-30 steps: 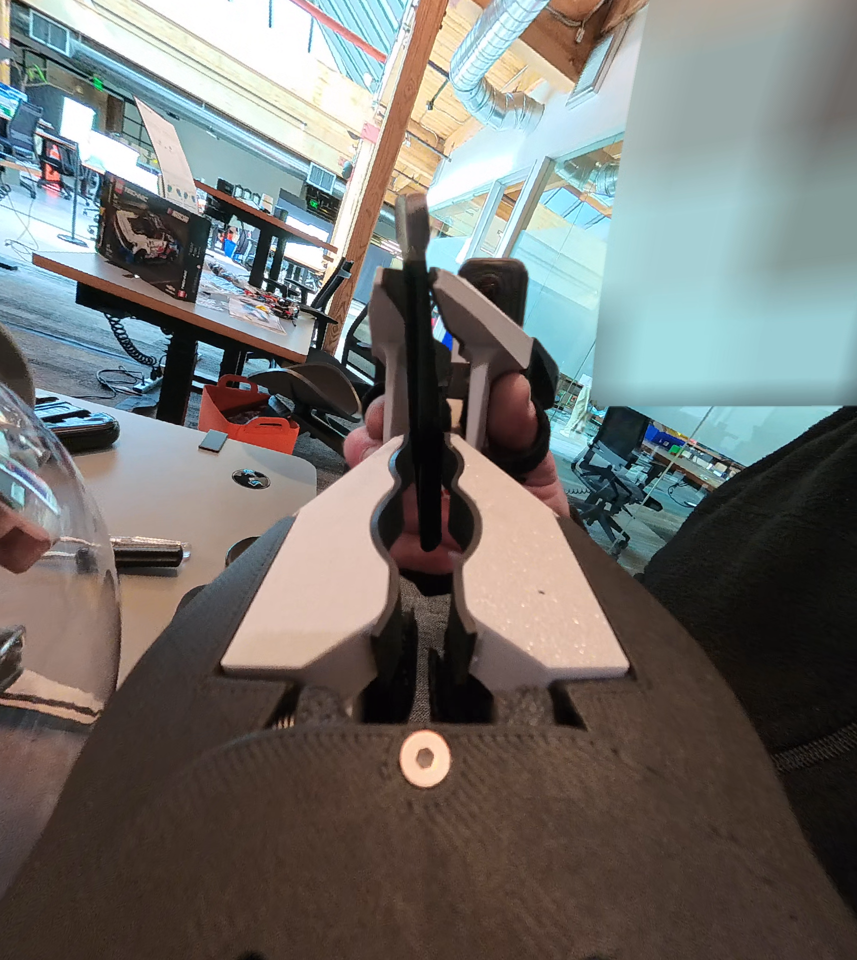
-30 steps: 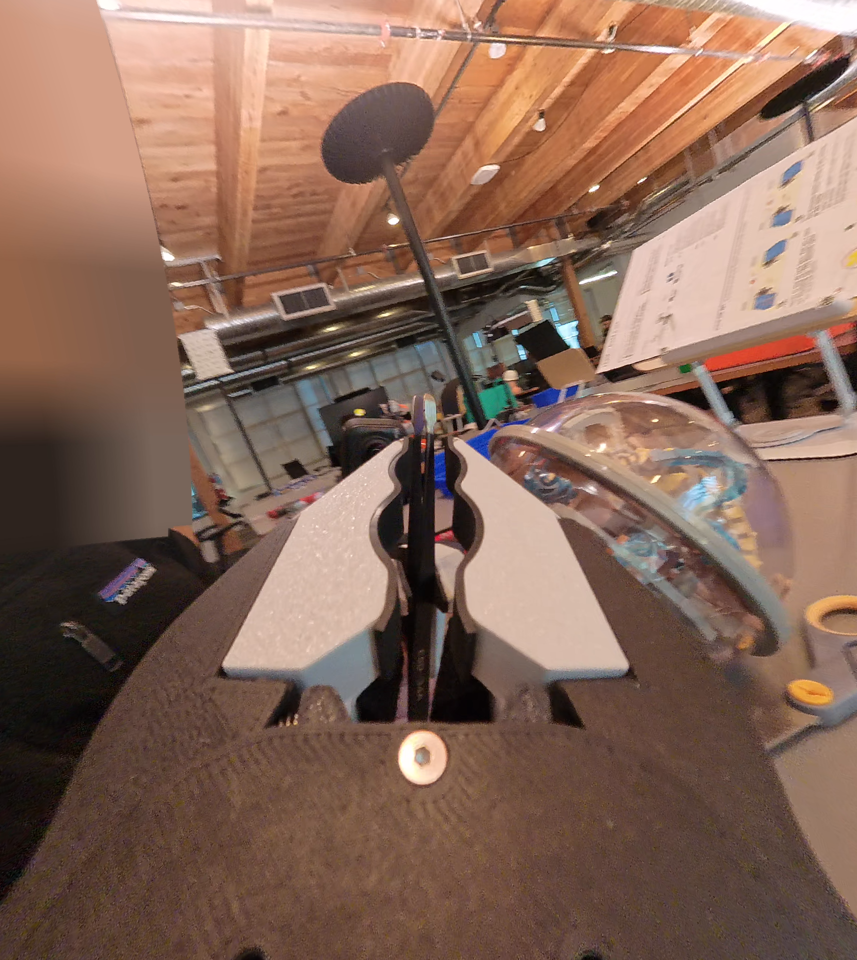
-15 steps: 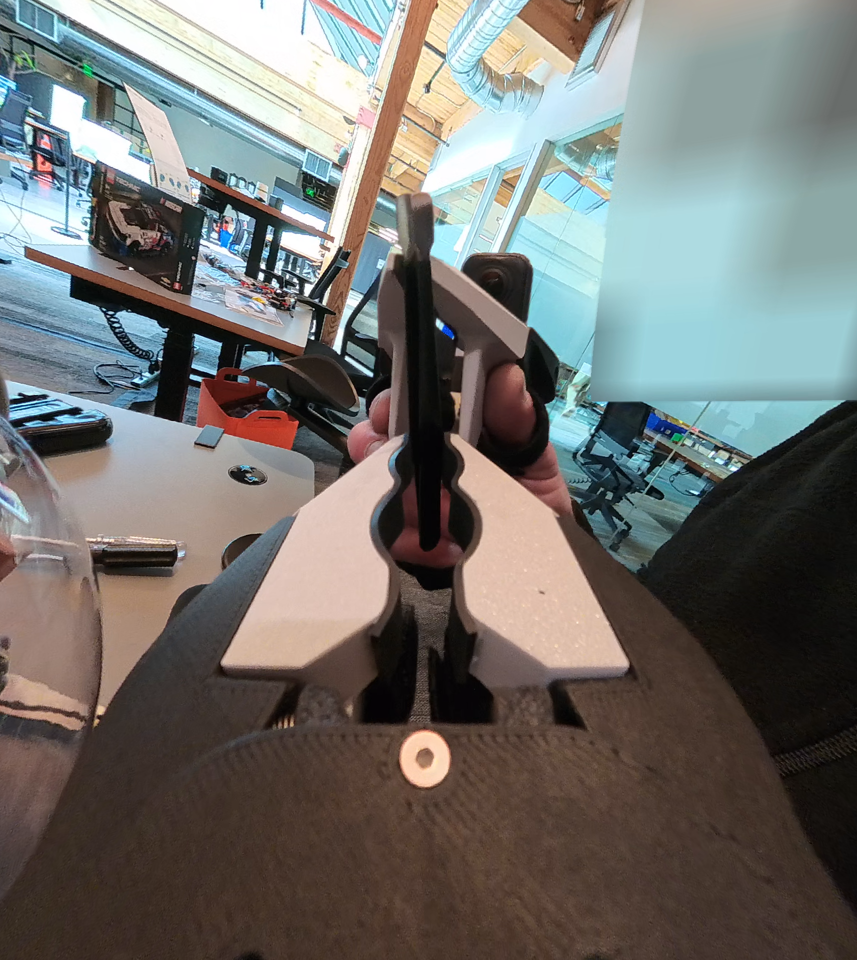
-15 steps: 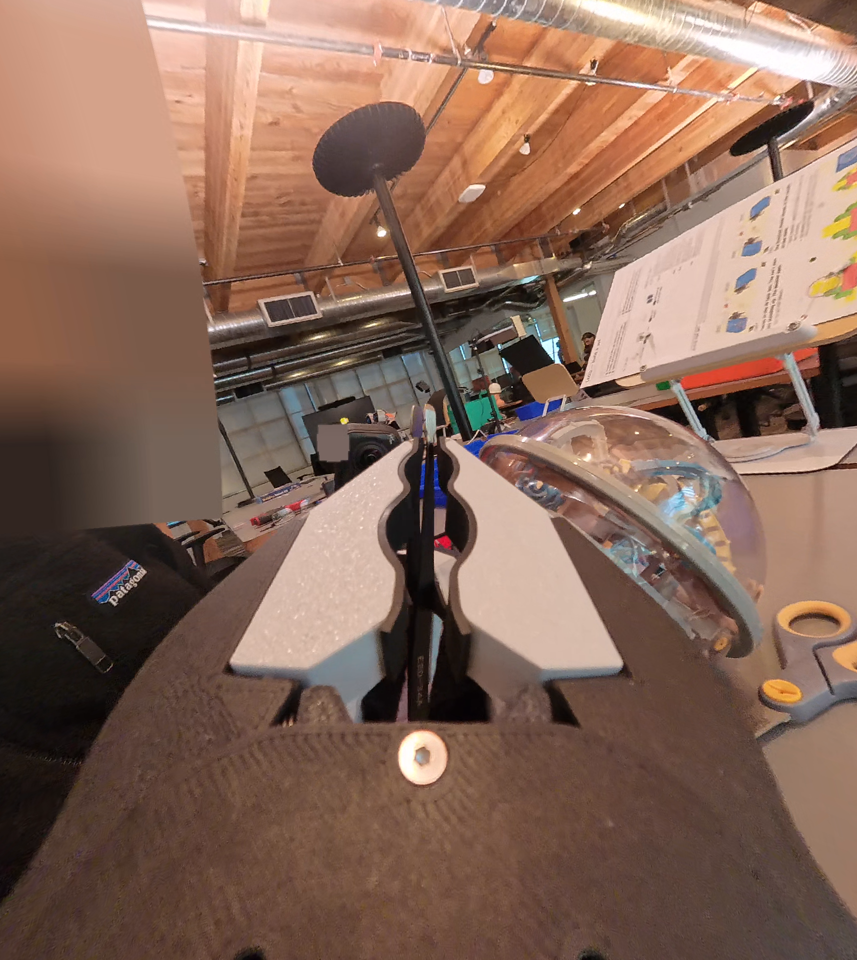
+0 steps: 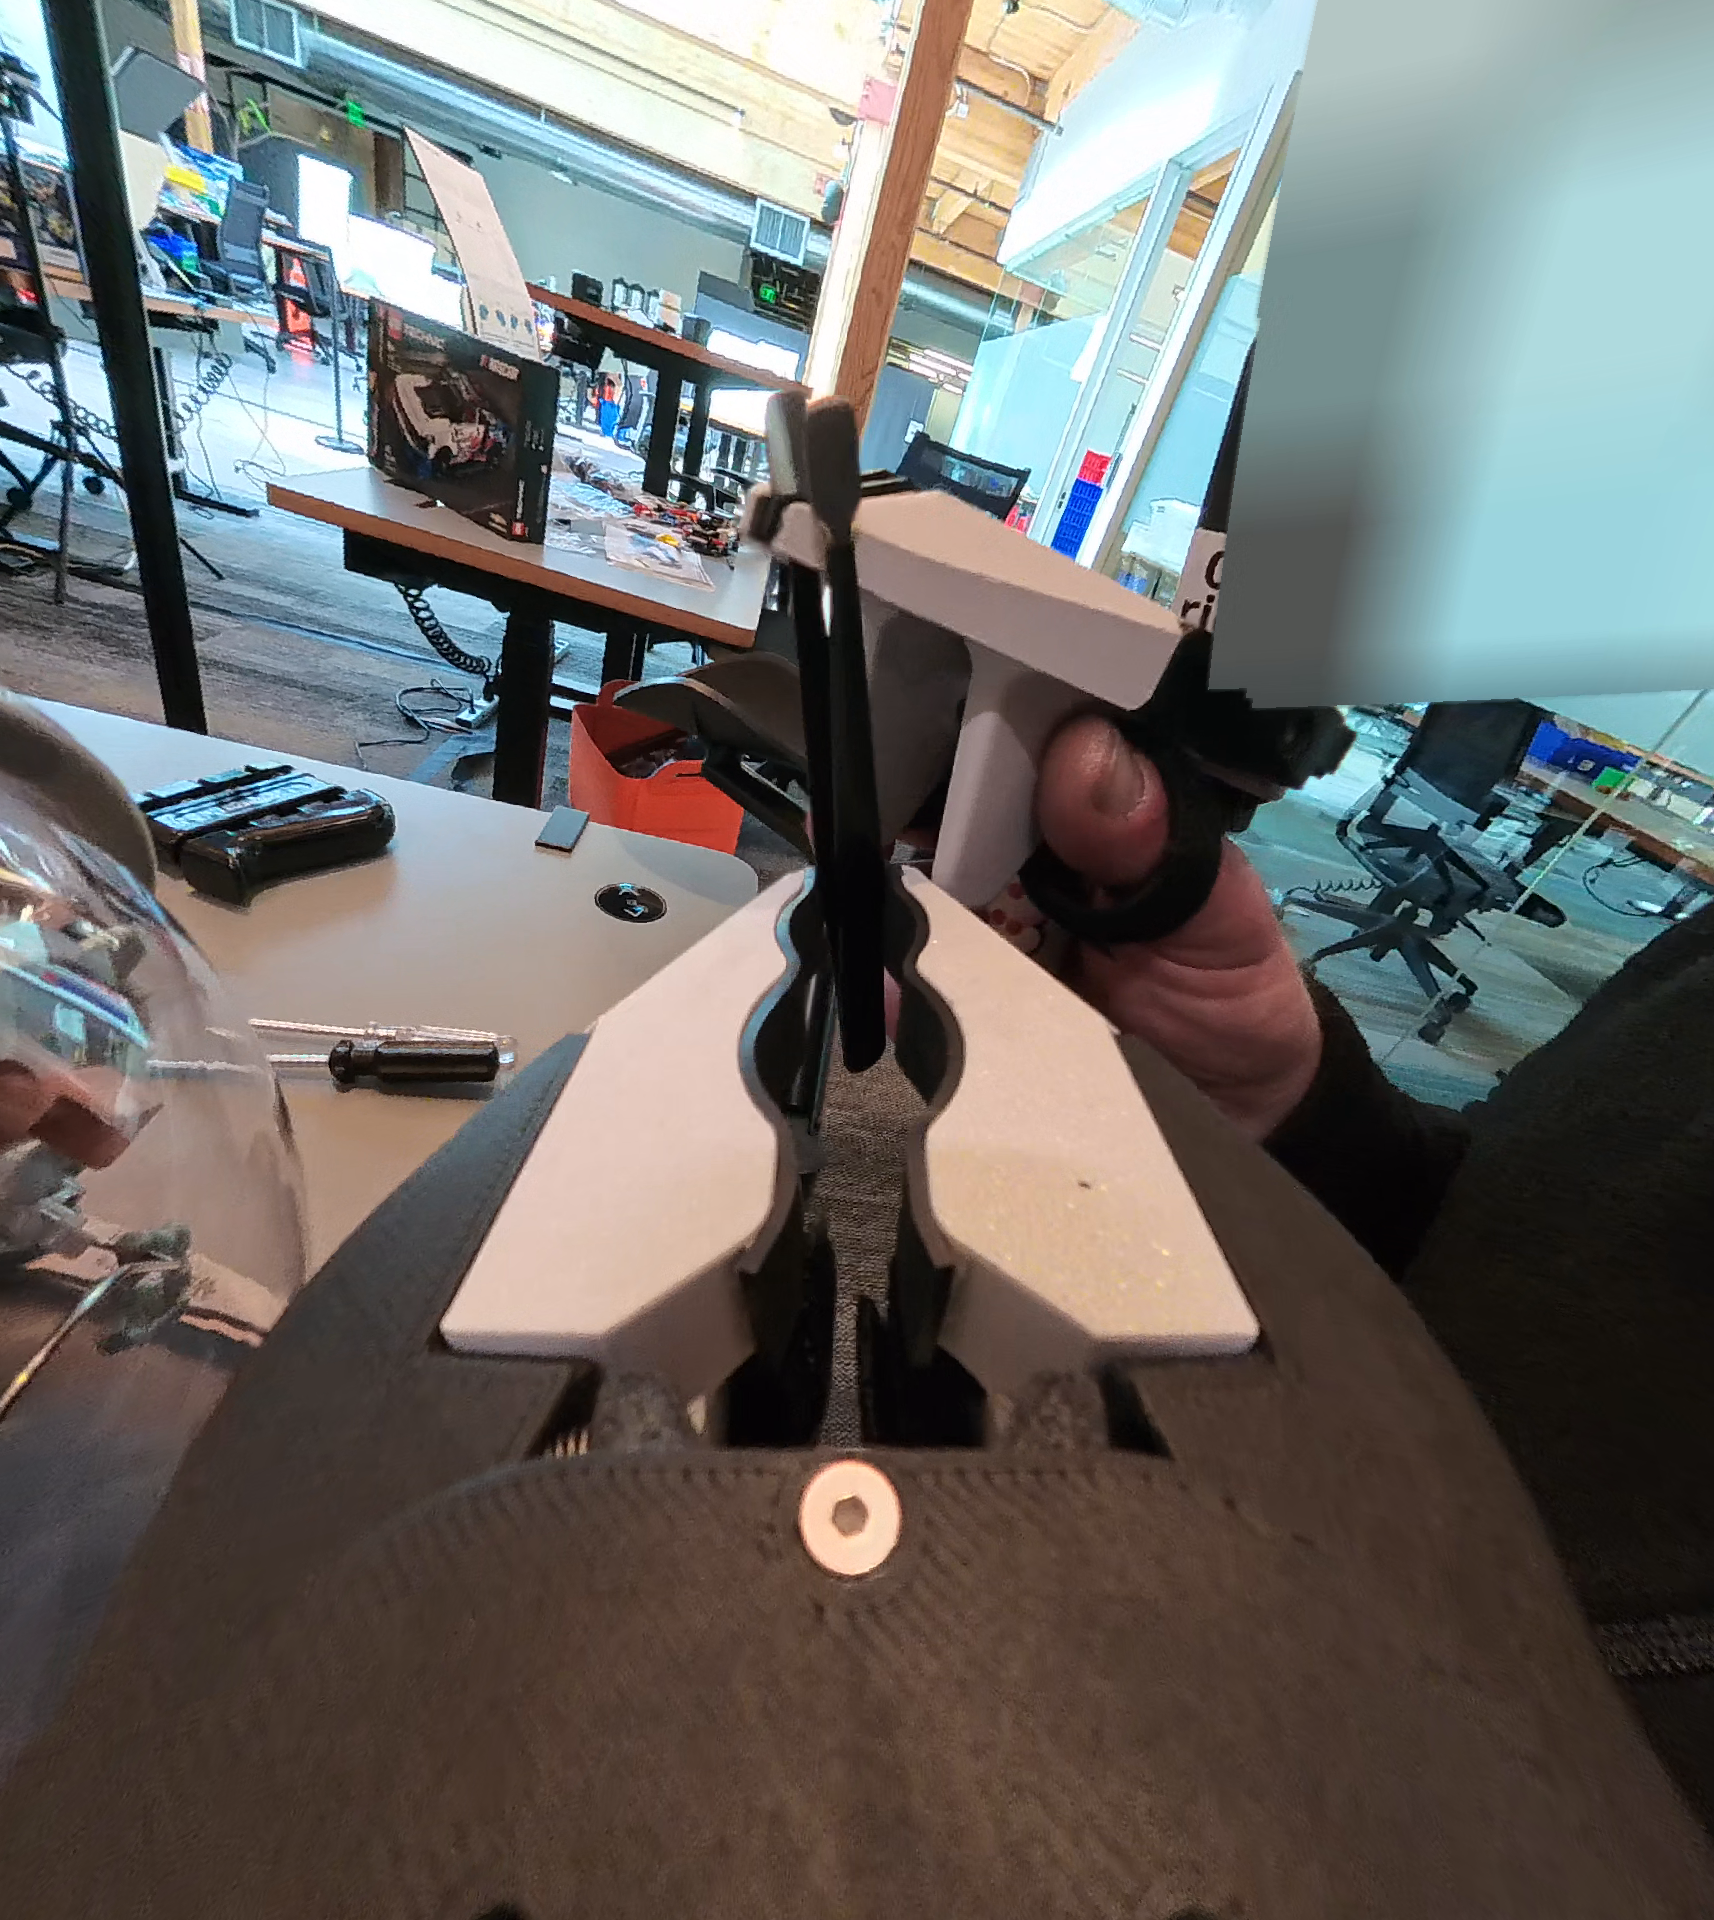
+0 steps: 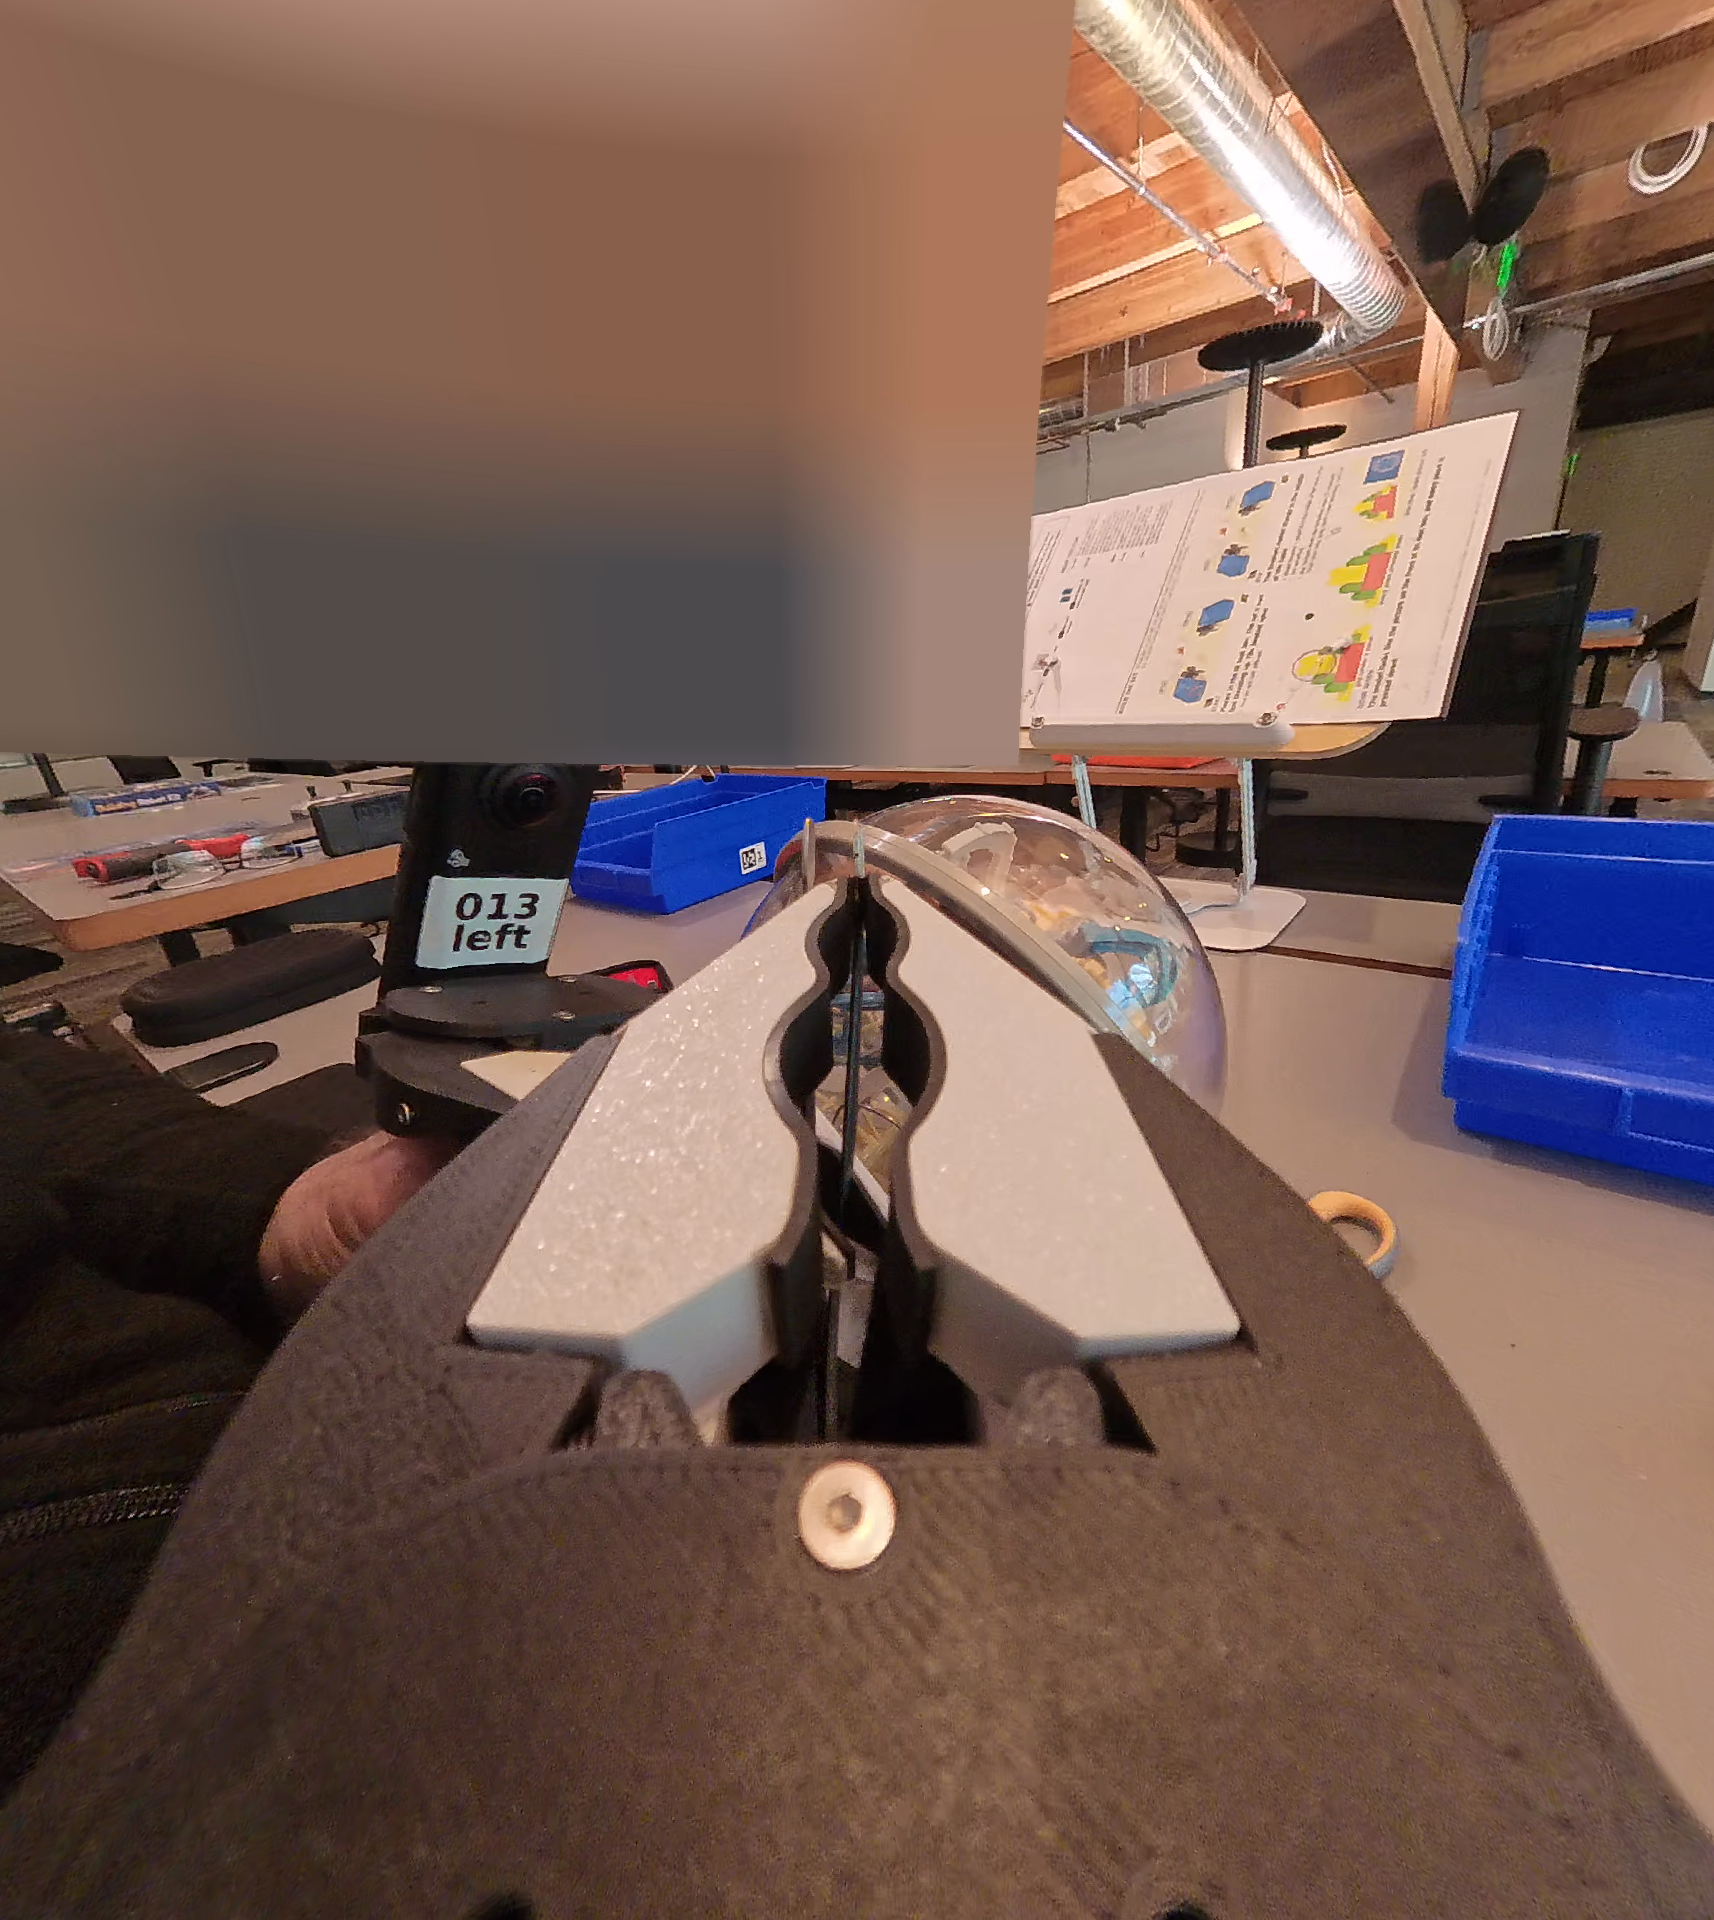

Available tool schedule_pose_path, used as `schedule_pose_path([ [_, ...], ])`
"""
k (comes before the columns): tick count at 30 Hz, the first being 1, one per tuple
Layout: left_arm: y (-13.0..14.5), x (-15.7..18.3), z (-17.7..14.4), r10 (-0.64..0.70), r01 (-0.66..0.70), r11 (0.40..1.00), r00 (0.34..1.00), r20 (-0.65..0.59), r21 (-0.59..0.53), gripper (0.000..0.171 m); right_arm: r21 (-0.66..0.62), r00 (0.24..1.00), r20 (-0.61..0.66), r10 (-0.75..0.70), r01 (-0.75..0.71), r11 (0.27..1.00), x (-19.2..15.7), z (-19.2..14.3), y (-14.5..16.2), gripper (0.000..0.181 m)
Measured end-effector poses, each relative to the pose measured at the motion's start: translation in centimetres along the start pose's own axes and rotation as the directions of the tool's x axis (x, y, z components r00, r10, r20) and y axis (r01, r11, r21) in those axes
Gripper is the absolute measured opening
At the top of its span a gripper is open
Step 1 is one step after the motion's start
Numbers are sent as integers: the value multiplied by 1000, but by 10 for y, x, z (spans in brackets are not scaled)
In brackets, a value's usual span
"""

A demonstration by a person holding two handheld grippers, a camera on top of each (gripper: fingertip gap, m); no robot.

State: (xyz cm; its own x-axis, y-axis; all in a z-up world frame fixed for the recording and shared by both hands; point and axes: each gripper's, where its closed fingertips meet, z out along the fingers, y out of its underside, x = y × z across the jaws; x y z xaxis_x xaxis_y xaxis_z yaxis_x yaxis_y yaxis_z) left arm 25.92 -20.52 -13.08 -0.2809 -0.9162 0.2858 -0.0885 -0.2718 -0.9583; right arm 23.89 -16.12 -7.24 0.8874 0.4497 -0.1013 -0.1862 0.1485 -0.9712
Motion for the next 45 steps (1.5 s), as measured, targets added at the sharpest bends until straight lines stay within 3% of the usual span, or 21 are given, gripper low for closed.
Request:
schedule_pose_path([
  [4,3,0,1,-36,36,999,999,1,-4,8,-32,1000,0,-6,6,999,1,0,3,0],
  [7,-2,-4,-8,39,-38,999,997,69,-21,16,-71,1000,6,-11,12,997,5,-1,4,0],
  [9,-20,-3,-24,74,-71,997,994,81,-34,23,-122,999,9,-40,41,992,11,-2,6,0],
  [11,-53,-11,-47,214,-207,977,966,149,-59,35,-206,997,15,-76,77,976,19,-1,16,0],
  [13,-97,-26,-71,403,-383,914,890,212,-131,37,-273,995,17,-93,94,957,29,1,27,0],
  [15,-139,-50,-88,585,-535,809,774,242,-246,47,-324,995,29,-90,95,941,35,6,37,0],
  [17,-160,-83,-95,661,-561,729,726,190,-393,55,-376,994,59,-87,103,921,37,12,47,0],
  [18,-165,-97,-96,659,-549,713,738,147,-436,61,-407,992,61,-111,126,905,40,14,53,0],
  [22,-145,-140,-93,424,-383,714,903,-73,-586,85,-480,972,61,-227,229,847,48,22,64,0],
  [24,-120,-159,-97,298,-316,659,943,-149,-683,109,-515,966,70,-250,249,820,52,24,68,0],
  [28,-83,-182,-104,133,-292,570,955,-264,-768,120,-553,959,78,-272,269,789,61,28,70,0],
  [32,-58,-170,-105,-36,-279,522,937,-348,-806,120,-602,940,95,-327,316,733,66,30,78,0],
  [37,-46,-150,-102,48,-376,503,911,-409,-778,132,-590,932,109,-346,340,732,65,31,75,0],
  [45,-42,-129,-93,148,-403,574,907,-394,-713,132,-615,882,214,-421,456,643,51,10,79,0],
])
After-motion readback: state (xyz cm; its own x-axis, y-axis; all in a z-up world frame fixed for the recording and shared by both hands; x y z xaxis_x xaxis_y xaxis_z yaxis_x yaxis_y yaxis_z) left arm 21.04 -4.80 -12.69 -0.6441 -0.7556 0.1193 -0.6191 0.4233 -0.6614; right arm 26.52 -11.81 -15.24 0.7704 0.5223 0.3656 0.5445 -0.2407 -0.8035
